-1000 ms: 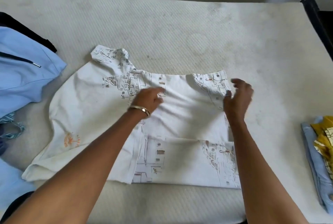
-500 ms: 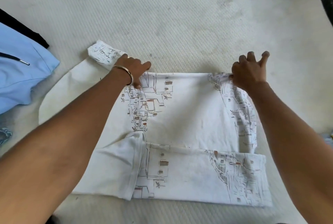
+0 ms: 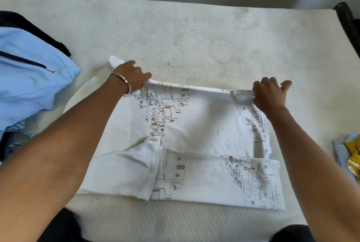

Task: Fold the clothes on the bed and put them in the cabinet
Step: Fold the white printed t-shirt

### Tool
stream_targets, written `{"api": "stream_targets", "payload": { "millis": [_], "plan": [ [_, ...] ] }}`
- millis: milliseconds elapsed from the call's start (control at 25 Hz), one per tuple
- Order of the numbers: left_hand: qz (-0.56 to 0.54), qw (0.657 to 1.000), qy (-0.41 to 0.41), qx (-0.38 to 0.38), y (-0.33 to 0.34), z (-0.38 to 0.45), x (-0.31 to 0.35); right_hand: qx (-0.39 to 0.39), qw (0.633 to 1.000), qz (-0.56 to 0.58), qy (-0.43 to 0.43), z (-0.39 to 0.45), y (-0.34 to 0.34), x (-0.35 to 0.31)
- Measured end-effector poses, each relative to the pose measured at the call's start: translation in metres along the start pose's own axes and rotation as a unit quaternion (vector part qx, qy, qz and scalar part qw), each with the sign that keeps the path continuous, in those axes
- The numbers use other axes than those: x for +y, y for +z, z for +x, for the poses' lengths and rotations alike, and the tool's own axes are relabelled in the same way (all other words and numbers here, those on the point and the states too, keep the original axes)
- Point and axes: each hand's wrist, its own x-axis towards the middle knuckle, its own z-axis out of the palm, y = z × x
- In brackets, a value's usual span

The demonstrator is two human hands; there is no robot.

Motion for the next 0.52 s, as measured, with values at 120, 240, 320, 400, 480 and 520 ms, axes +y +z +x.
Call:
{"api": "stream_targets", "payload": {
  "millis": [120, 240, 320, 400, 480, 520],
  "plan": [
    [-0.030, 0.999, -0.022, 0.037, -0.009, -0.048, 0.015, 0.028, 0.995, 0.060, 0.073, -0.047, -0.008, 0.004],
    [-0.052, 0.991, -0.033, 0.120, 0.007, -0.104, 0.055, 0.048, 0.986, 0.110, 0.116, -0.109, -0.004, -0.001],
    [-0.069, 0.975, -0.045, 0.208, 0.022, -0.144, 0.085, 0.064, 0.982, 0.122, 0.132, -0.152, -0.001, -0.004],
    [-0.073, 0.968, -0.058, 0.233, 0.036, -0.179, 0.114, 0.057, 0.984, 0.103, 0.134, -0.190, 0.000, -0.007],
    [-0.102, 0.977, -0.073, 0.170, 0.033, -0.203, 0.136, 0.000, 0.991, 0.055, 0.122, -0.219, 0.005, -0.008],
    [-0.137, 0.983, -0.081, 0.091, 0.031, -0.211, 0.145, -0.047, 0.992, 0.033, 0.112, -0.230, 0.006, -0.008]
  ]
}}
